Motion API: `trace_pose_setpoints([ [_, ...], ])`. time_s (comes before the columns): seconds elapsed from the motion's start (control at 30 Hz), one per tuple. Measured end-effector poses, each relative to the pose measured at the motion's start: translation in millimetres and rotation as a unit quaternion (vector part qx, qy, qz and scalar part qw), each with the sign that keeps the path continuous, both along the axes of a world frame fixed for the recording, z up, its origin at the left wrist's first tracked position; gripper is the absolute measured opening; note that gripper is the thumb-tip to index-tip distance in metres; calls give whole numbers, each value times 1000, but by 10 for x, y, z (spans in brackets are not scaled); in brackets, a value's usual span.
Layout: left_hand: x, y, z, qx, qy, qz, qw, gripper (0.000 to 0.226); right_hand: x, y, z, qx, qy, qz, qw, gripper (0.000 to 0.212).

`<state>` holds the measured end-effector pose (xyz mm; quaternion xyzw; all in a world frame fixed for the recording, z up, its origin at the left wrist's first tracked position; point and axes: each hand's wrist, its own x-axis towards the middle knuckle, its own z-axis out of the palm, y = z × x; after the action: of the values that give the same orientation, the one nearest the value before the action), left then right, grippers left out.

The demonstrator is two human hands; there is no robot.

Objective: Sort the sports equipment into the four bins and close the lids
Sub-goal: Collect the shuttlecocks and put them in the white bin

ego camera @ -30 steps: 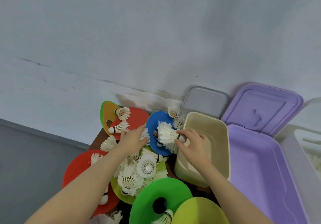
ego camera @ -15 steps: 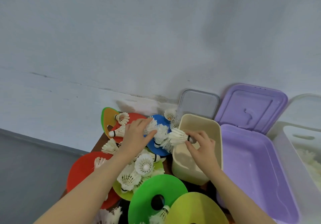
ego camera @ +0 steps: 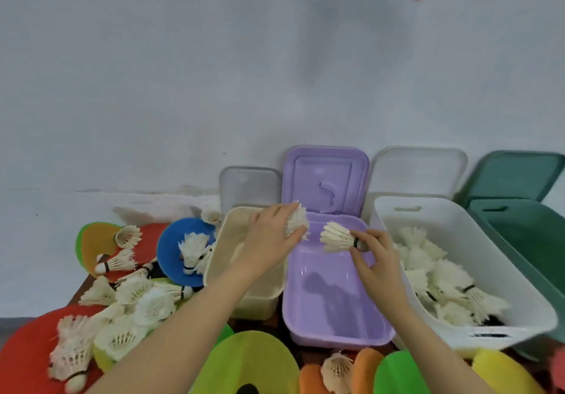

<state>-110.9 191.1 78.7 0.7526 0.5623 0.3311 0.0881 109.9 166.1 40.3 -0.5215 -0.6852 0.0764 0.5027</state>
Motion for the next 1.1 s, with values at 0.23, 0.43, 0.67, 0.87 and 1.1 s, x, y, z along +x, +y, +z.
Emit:
trace_pose_setpoints([
  [0.23, 1494, 71, -32, -12, -31, -66, 997, 67, 1254, -58, -47, -16, 20, -107, 994, 37],
  [0.43, 2444, 156, -167, -32, -77, -66, 994, 59, 1957, 92, -67, -49, 33, -166, 984, 25],
  [0.67, 2824, 636, -205, -40, -29, -5, 999, 43, 2216, 543, -129, -156, 6, -178, 972, 26],
  [0.87, 2567, 568, -470, -62, 152, -11, 986, 44, 2240, 552, -327, -277, -145, -147, 939, 39],
  [1.1, 2020, 412, -359, -51, 145, -5, 988, 46, 1853, 452, -213, -197, -161, -71, 964, 35],
])
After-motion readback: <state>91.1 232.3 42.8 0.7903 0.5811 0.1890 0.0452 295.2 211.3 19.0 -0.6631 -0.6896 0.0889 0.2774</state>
